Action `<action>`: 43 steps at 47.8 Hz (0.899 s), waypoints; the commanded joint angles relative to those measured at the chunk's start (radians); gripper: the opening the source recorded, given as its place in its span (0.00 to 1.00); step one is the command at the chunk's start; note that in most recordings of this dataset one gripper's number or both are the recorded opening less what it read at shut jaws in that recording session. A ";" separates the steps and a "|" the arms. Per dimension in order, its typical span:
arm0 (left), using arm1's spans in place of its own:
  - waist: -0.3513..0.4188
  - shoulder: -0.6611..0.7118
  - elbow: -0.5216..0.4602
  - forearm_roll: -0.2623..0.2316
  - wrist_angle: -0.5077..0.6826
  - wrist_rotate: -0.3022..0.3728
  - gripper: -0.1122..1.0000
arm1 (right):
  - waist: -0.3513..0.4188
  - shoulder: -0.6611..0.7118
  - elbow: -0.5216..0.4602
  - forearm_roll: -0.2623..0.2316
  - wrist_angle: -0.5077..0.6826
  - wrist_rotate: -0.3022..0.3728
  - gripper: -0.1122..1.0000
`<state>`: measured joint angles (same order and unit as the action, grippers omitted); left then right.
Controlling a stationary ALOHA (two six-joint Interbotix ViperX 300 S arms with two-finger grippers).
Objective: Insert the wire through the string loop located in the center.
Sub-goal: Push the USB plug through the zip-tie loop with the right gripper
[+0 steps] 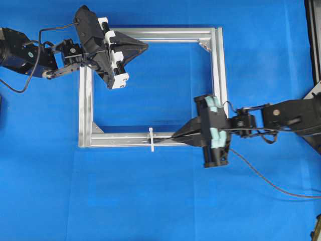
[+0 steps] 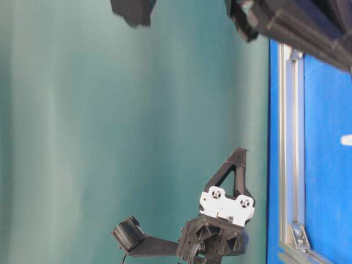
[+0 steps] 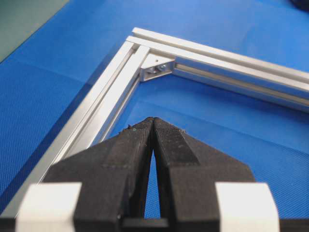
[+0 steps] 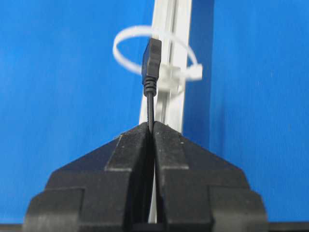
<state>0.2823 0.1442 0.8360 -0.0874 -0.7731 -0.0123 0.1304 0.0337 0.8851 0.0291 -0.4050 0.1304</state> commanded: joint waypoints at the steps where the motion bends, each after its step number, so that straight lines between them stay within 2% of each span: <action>1: -0.002 -0.029 -0.011 0.005 -0.006 0.002 0.10 | -0.008 0.014 -0.051 0.000 -0.012 0.000 0.07; 17: -0.006 -0.029 -0.009 0.006 -0.005 0.000 0.10 | -0.015 0.080 -0.130 -0.002 -0.011 -0.002 0.07; 43: -0.006 -0.031 -0.009 0.006 -0.006 0.002 0.10 | -0.015 0.092 -0.140 -0.003 -0.012 -0.002 0.07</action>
<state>0.2792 0.1442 0.8360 -0.0844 -0.7731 -0.0123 0.1166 0.1365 0.7624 0.0291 -0.4065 0.1304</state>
